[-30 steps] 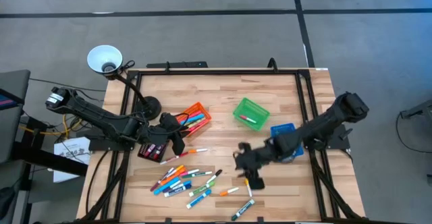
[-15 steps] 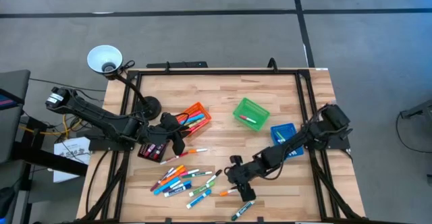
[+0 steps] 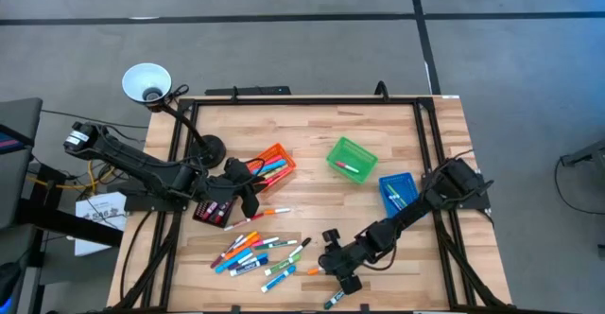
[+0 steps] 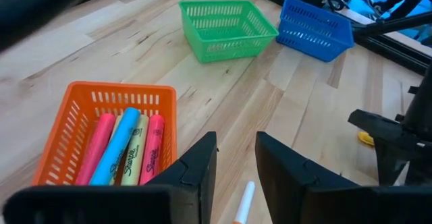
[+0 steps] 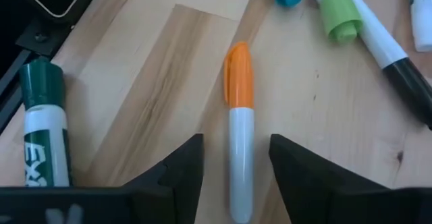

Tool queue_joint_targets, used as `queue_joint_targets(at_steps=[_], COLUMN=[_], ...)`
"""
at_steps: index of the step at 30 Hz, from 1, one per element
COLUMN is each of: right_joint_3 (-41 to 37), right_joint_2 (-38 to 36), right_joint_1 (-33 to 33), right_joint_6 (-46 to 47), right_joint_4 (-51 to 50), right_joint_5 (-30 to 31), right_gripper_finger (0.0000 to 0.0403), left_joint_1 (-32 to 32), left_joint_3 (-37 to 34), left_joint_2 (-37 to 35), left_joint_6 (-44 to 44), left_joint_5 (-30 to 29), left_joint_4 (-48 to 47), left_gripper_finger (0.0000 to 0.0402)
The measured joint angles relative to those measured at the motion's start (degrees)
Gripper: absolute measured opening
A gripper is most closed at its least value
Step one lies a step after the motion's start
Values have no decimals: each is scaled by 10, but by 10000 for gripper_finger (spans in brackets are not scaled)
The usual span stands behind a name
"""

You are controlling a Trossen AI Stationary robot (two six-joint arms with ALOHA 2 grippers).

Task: Pick & Place Markers
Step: Put the bottom orange pen into the green bin

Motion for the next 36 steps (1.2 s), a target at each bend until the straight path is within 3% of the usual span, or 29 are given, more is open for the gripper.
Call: queue_joint_targets(at_steps=[4, 13, 16, 20, 23, 30, 33, 36], right_joint_3=[0, 6, 21, 40, 38, 38, 30, -2], right_joint_2=[-3, -9, -32, -101, -148, -250, -268, -264], right_joint_1=[-1, -17, -22, -29, -36, -84, -124, -158], right_joint_6=[1, 1, 1, 1, 0, 59, 84, 50], right_joint_4=[0, 3, -54, -143, -233, -490, -498, -396], right_joint_5=[15, -5, -10, 32, 102, 299, 286, 215], right_gripper_finger=[130, 19, 20, 54, 59, 4, 17, 29], left_joint_1=[0, 0, 0, 0, 0, 0, 0, 0], left_joint_3=[0, 0, 0, 0, 0, 0, 0, 0], left_joint_2=[0, 0, 0, 0, 0, 0, 0, 0], left_joint_6=[0, 18, 39, 40, 40, 40, 40, 40], left_joint_5=[0, 0, 0, 0, 0, 0, 0, 0], left_joint_4=[0, 0, 0, 0, 1, 3, 4, 4], left_gripper_finger=[99, 99, 99, 99, 99, 99, 99, 99])
